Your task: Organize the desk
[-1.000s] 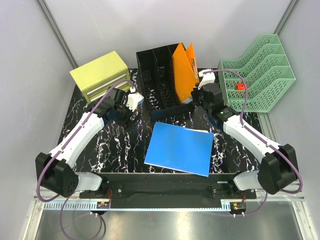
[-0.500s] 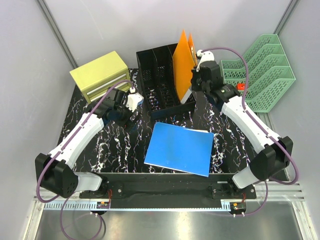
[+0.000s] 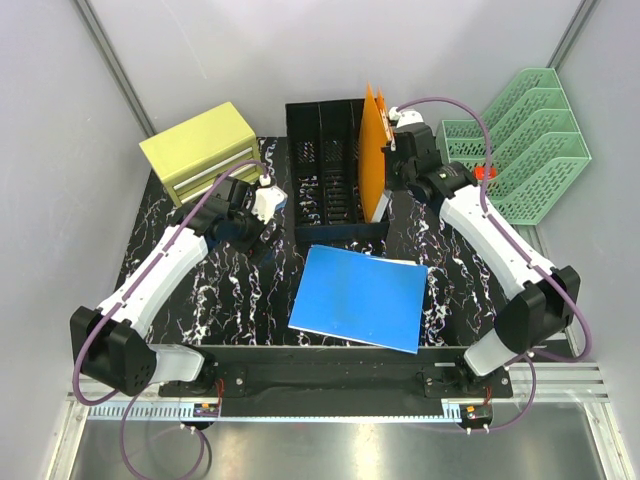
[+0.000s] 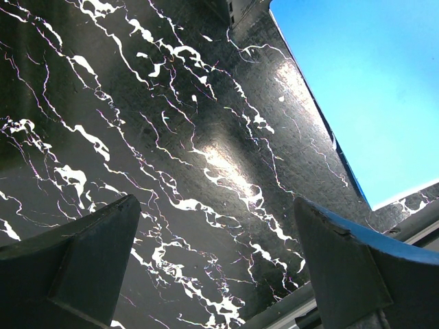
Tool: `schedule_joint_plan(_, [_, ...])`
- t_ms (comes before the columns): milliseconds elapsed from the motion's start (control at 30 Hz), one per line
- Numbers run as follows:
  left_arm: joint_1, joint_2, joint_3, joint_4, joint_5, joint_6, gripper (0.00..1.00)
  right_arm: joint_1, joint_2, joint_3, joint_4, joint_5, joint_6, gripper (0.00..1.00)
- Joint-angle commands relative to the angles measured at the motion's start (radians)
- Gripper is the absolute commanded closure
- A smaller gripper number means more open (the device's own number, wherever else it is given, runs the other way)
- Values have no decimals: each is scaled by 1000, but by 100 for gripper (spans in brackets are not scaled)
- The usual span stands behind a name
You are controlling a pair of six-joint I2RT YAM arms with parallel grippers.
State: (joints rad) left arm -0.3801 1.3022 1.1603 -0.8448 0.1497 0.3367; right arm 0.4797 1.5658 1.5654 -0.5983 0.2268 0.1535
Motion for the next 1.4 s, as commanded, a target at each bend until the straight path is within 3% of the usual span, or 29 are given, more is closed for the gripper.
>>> schedule_joint_plan(0, [4,-26,18,19,5,1,1,-15,42,33,-32,16,-11,87])
schedule_joint_plan(33, [3,-26,18,19,4,2,1,-16,57,30,-31,17,-6,65])
schedule_joint_plan(133, [3,-27,13,16,4,8,1,-24,65,16,-28,39,20,39])
schedule_joint_plan(167, [3,-24,12,16,4,10,1,-30,57,12,-26,46,27,24])
schedule_joint_plan(267, [3,-14,6,15,1,22,1,-42,-4,-14,-20,51,66,3])
schedule_joint_plan(300, [1,-8,6,10,-15,34,1,-53,-50,-31,-20,42,90,0])
schedule_joint_plan(467, [1,12,-1,3,-42,71,1,-69,-225,-148,-52,-26,204,0])
schedule_joint_plan(667, [0,60,-24,4,-4,90,1,-70,-415,-442,-200,-112,475,0])
schedule_joint_plan(833, [-31,121,-19,26,8,79,1,-69,-530,-675,-225,-142,653,0])
schedule_joint_plan(1033, [-138,147,-16,78,-76,82,1,-69,-567,-817,-238,-124,762,0])
schedule_joint_plan(1367, [-192,192,44,81,-110,64,1,-67,-483,-968,-103,-70,820,0])
